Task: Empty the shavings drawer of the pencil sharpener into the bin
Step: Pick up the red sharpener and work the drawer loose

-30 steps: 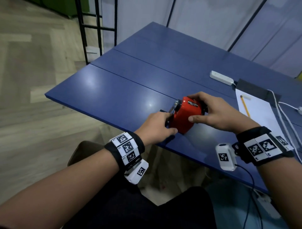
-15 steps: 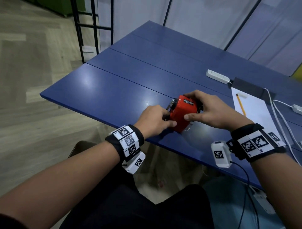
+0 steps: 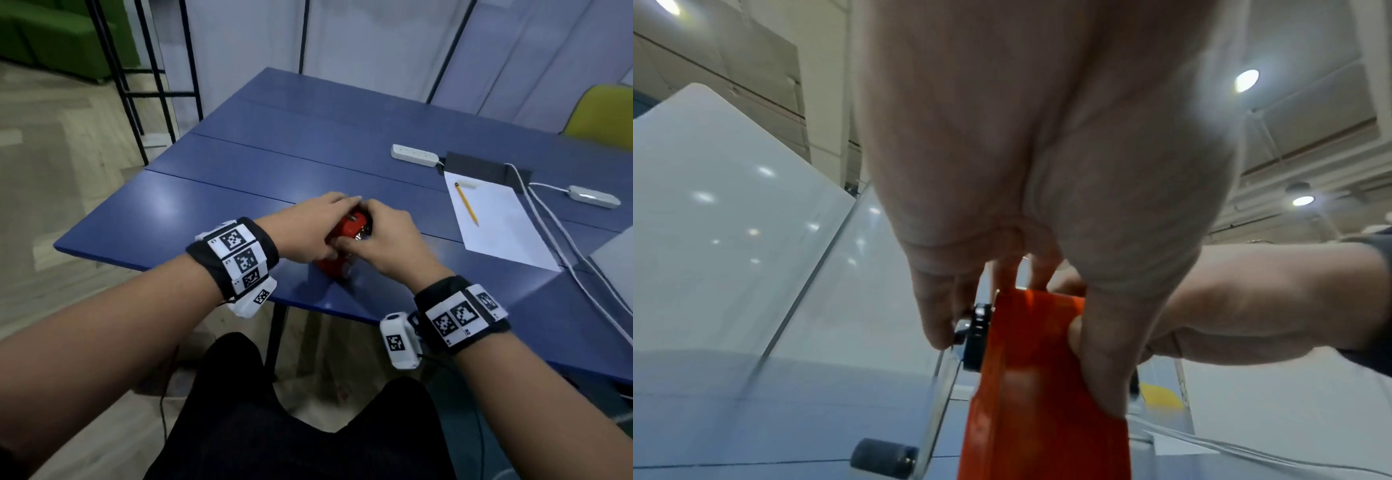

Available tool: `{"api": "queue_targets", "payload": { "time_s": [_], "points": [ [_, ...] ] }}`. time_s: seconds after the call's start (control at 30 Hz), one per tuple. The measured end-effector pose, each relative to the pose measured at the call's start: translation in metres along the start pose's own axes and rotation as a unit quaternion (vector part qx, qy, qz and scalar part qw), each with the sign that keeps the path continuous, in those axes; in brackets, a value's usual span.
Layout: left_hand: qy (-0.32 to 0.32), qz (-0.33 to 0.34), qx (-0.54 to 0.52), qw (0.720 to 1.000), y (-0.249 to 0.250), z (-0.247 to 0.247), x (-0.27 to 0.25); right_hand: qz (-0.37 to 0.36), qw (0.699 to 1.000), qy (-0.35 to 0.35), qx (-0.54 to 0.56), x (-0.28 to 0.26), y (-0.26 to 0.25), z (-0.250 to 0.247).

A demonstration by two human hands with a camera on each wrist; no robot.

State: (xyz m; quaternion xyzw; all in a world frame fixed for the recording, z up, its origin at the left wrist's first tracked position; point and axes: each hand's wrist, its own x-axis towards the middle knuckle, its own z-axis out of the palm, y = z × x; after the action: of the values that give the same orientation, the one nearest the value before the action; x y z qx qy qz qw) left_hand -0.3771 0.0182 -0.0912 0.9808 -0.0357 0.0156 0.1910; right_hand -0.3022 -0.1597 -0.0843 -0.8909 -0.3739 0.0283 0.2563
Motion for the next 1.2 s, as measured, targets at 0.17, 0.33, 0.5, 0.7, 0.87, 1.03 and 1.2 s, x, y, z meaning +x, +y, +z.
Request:
{"api": "queue_targets", "payload": {
  "time_s": [0.17,0.33,0.5,0.7,0.87,1.03,1.2],
  "points": [
    [-0.095,-0.007,0.064,0.993,0.0,-0.018,0.012,0.044,0.997,0.002,0.062,-0.032,0.017,0.011],
    [-0.164,-0.059,-0.028,0.984,0.012,-0.04,0.018,0.079,0.994,-0.038,0.058,-0.061,0.031,0.029],
    [-0.166,-0.11,-0.152,0.968,0.037,-0.042,0.03,0.131,0.986,0.015,0.105,-0.063,0.022,0.047],
    [-0.131,-0.075,-0.119,0.981,0.033,-0.025,0.042,0.152,0.978,0.071,0.126,-0.06,0.016,0.055],
    [-0.073,-0.007,-0.008,0.997,0.024,-0.013,0.039,0.153,0.975,0.066,0.145,-0.06,0.018,0.05],
    [0.007,-0.003,-0.031,0.999,0.016,0.003,0.04,0.143,0.98,0.057,0.124,-0.058,0.025,0.048],
    [0.022,0.011,-0.027,0.999,0.013,0.006,0.041,0.142,0.981,0.064,0.114,-0.061,0.029,0.047]
  ]
}}
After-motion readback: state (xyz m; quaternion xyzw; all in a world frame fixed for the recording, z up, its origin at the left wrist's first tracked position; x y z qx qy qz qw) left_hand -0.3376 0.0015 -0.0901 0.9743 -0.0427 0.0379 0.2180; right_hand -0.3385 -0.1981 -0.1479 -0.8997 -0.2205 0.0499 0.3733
